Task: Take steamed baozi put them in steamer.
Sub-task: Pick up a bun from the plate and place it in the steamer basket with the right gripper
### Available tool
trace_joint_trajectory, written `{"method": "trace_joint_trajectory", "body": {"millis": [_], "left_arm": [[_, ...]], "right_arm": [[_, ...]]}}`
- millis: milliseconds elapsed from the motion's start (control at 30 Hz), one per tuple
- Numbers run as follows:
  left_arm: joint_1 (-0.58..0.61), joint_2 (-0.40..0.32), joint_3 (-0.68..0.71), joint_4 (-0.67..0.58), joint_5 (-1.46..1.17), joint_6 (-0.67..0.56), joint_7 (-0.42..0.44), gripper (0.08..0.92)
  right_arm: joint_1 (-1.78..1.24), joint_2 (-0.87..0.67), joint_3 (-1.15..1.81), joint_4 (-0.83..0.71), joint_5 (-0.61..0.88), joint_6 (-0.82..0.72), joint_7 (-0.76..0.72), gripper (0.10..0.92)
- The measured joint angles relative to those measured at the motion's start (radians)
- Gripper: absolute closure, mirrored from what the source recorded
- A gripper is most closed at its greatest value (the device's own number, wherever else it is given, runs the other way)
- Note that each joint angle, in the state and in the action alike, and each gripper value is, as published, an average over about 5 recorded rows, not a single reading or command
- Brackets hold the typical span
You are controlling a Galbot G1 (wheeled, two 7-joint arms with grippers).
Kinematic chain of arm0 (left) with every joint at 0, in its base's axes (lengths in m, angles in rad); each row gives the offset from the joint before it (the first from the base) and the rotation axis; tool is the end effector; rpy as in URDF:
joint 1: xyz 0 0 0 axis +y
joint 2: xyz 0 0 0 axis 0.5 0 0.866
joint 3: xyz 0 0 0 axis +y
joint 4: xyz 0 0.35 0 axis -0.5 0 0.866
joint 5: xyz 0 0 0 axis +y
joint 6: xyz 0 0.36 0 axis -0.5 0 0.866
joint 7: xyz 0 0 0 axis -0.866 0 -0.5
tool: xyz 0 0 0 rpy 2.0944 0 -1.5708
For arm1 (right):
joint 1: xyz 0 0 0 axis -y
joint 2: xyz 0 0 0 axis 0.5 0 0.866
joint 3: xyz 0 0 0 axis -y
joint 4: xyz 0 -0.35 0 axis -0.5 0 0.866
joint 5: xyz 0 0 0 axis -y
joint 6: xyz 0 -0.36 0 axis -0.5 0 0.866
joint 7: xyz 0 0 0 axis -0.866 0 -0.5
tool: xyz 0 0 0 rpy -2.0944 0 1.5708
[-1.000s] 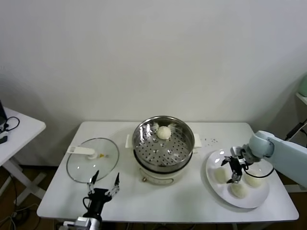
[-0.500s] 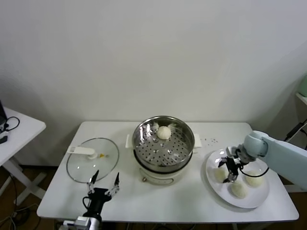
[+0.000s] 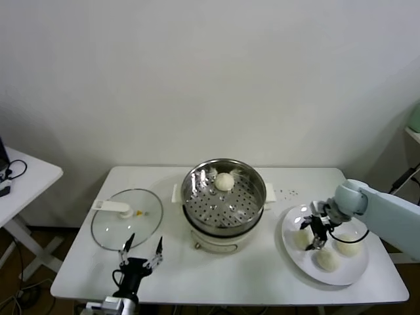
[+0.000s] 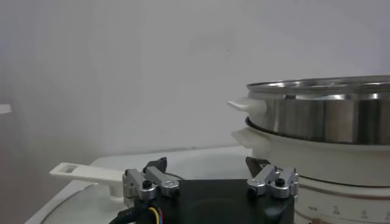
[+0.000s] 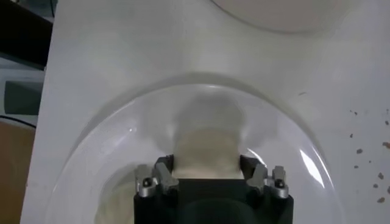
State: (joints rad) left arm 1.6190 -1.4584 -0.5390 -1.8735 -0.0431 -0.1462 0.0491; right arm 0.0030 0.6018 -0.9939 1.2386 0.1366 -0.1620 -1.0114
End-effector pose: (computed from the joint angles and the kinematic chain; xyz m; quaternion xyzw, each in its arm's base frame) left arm 0.1588 0.0325 -0.3882 -0.0408 -0.9968 -0.0302 0.0619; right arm 0.4816 -0.1929 -0.2552 0.5355 -0.5568 0.4654 0.4320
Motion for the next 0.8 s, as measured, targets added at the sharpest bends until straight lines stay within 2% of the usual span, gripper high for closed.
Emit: {"method": "trace_joint_trajectory", "body": {"millis": [333,800], "left_arm": [[0.0,0.0,0.0,-0.003,0.002,0.0,0.0,0.177],[-0.008,0.0,0.011,-0.005,0.01,0.0,0.005,0.177]], "right_arm": [[0.048,-0.015,-0.019,0.013,0.063,-0.026,0.0,0.347],[0.444,0.027,-0.271,-0.024,0.327,-0.042,-0.035,0.338]]}}
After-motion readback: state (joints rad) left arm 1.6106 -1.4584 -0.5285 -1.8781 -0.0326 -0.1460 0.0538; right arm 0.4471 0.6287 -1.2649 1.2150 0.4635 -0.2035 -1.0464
